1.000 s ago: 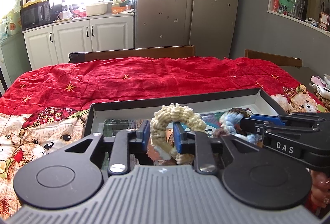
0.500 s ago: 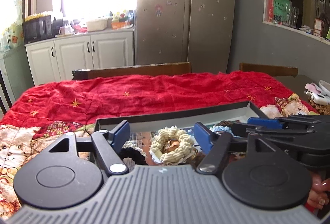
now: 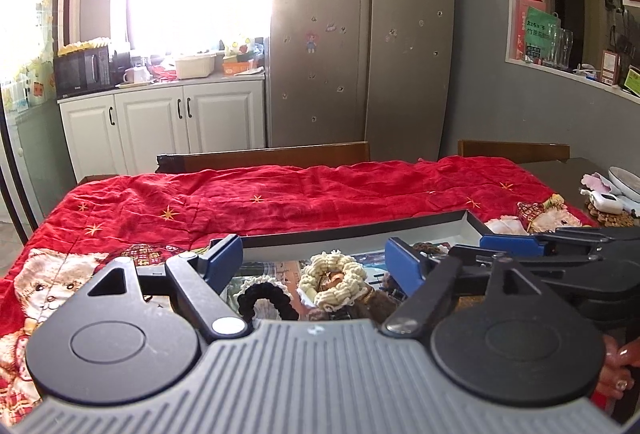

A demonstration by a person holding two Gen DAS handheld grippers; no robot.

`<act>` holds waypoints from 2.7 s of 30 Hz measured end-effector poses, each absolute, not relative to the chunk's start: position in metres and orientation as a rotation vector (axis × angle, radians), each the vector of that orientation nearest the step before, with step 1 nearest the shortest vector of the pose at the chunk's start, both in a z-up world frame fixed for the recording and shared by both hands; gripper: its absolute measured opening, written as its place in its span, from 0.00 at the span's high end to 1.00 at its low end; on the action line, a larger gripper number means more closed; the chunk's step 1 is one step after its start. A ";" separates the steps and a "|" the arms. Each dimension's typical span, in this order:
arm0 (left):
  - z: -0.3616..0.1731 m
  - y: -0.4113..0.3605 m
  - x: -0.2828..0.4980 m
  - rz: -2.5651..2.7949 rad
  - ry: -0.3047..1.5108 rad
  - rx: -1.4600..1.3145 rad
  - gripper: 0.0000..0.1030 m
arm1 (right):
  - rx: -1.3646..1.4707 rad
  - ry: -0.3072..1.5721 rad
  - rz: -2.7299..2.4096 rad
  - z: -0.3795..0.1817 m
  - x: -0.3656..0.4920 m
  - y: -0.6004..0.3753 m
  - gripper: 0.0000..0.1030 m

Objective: Organize objects
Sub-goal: 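Open both tools to release the scrunchies in the box, then withdraw both tools from the box toward the teal binder clip, then grasp the teal binder clip with the right tool while the left tool grasps the blue clip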

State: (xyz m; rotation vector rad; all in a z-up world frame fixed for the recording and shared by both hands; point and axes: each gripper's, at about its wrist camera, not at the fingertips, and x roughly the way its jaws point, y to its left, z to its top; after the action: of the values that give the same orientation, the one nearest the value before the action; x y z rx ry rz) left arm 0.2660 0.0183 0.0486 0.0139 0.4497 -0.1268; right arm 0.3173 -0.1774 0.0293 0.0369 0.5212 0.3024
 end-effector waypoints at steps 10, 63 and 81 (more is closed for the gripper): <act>0.060 0.018 0.232 -0.136 0.432 0.049 0.15 | 0.006 0.504 0.330 0.045 0.281 -0.174 0.67; 0.010 0.031 0.144 -0.207 0.566 0.071 0.15 | -0.003 0.563 0.379 0.020 0.144 -0.165 0.63; -0.005 0.038 0.146 -0.201 0.594 0.077 0.15 | 0.046 0.598 0.405 -0.015 0.144 -0.152 0.62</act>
State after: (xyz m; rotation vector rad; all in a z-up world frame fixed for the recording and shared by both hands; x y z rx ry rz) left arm 0.1461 0.0377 -0.0051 0.0769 0.5937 -0.2007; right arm 0.1436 -0.1517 -0.0148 0.0464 0.5980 0.4051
